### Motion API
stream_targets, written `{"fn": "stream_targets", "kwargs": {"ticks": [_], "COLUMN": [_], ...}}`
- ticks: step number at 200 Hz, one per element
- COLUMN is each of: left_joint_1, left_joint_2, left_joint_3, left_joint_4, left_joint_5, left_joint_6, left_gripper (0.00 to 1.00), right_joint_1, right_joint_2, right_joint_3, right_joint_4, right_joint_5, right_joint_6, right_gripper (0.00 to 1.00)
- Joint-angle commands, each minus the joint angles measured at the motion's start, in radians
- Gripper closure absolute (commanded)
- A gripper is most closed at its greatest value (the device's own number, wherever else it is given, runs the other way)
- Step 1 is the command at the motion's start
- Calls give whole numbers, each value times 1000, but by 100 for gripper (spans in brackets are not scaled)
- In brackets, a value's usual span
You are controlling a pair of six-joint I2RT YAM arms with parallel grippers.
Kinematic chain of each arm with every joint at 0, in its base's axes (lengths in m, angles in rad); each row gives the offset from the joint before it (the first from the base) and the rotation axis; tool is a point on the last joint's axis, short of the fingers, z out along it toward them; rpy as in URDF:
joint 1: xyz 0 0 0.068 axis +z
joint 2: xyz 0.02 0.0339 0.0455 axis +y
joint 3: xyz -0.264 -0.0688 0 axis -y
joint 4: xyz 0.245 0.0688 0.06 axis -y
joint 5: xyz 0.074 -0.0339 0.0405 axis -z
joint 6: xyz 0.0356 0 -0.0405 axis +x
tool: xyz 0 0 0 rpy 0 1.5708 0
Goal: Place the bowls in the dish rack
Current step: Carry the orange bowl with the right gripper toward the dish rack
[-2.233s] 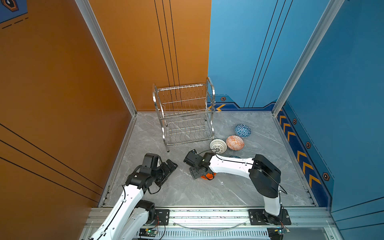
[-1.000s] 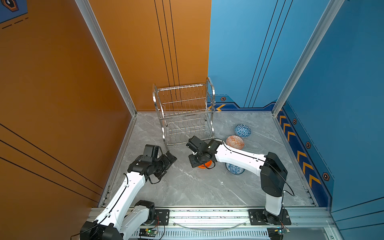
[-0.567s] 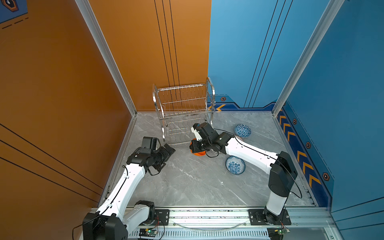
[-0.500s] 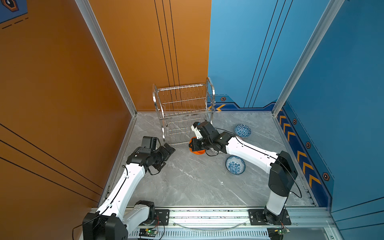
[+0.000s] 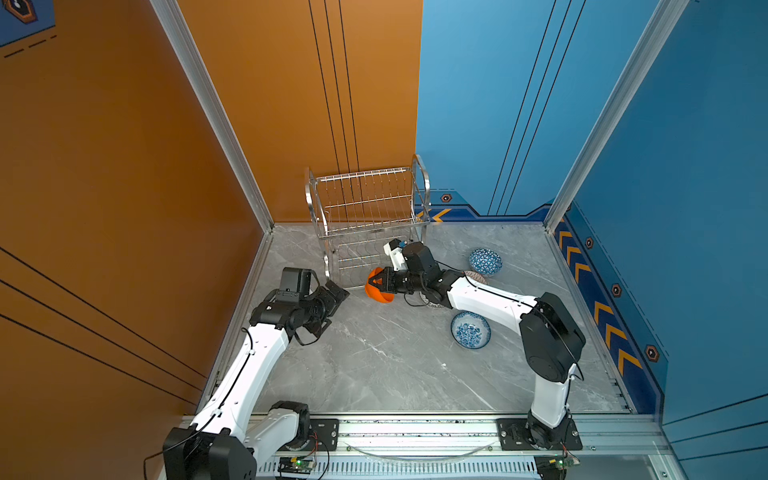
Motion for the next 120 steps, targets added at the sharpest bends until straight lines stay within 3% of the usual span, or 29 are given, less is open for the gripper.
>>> {"fn": "stream_targets", "kwargs": {"ticks": [1, 86, 120], "left_joint_1": [10, 43, 66], "left_joint_2": [-1, 18, 22], "left_joint_3": [16, 33, 45], "left_joint_4": [-55, -69, -88], "left_joint_5": [-9, 15, 35], "left_joint_6": [15, 40, 65], "left_gripper": [2, 2, 2], "right_joint_1": [-3, -25, -26], "right_joint_2": [14, 126, 156], "right_joint_3": [-6, 2, 45], "right_joint_4": [177, 410, 418], "right_joint_5": [-49, -72, -73], "right_joint_6": [65, 241, 256], "right_gripper": [100, 100, 100]}}
